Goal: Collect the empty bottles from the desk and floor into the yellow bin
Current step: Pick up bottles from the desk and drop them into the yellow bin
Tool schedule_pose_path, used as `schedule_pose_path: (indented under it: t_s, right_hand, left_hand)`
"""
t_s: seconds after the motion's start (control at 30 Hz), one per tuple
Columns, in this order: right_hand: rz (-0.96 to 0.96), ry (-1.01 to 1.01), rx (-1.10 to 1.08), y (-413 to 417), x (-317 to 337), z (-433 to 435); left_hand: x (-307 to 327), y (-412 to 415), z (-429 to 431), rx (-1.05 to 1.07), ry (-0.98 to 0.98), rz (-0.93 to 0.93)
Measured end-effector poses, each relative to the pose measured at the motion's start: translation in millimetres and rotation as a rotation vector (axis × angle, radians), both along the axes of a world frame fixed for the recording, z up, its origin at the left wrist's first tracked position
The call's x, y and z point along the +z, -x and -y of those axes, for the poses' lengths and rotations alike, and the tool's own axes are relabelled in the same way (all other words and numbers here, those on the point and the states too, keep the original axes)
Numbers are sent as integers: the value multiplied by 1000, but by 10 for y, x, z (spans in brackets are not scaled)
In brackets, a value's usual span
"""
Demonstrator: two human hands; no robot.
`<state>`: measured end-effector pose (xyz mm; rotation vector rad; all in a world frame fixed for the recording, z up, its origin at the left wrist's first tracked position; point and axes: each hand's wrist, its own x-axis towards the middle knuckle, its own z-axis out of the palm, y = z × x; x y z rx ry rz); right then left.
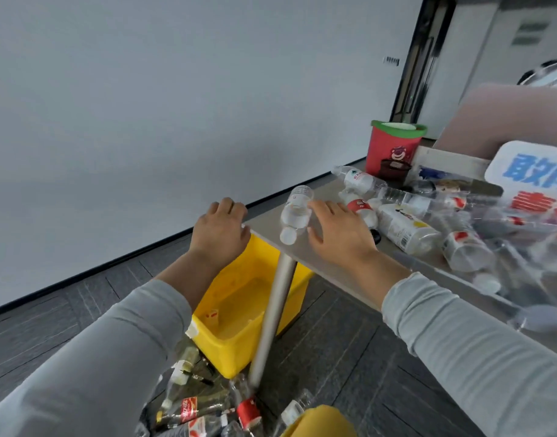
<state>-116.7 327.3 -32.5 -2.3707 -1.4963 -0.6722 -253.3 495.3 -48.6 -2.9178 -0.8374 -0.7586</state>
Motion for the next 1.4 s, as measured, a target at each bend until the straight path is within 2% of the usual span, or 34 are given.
schedule_pose_path:
  t_s: [0.27,0.43,0.67,0.73,0.87,0.97,1.1,1.23,1.3,1.4]
  right_hand:
    - [-42,-16,-173,-44,-51,1161]
    - [-92,-11,-261,-118,-152,1704]
    - [-184,306,-436,-405,-250,1957]
    - [-140,288,-425,-478,-244,1934]
    - [-65,5,-367,-712,-37,1684]
    - [-56,-17,-379,-1039,122,1303]
    - [-116,-73,-318,-1322,170,694]
    - [-139,-155,-242,-1374,224,246]
    - [-163,-183,-213,-1383,245,120]
    - [-202,-211,-197,-1354,328,-86]
  left_hand:
    - [140,-244,1038,-191,-83,-23]
    - [53,-390,1404,-269,-80,-63]
    - [-9,-782,1499,-317,-73,-82]
    - [-4,-934,1447,-319,-73,-92]
    - [136,-1251,1105,-218,-48,15]
    - [222,-1473,716,-70,-62,69]
    - [149,-1706,378,122,96,-159]
    - [3,-1804,235,136,311,-349]
    - [-58,-1786,192,126,301,-372]
    - [25,-1694,85,126,294,-295]
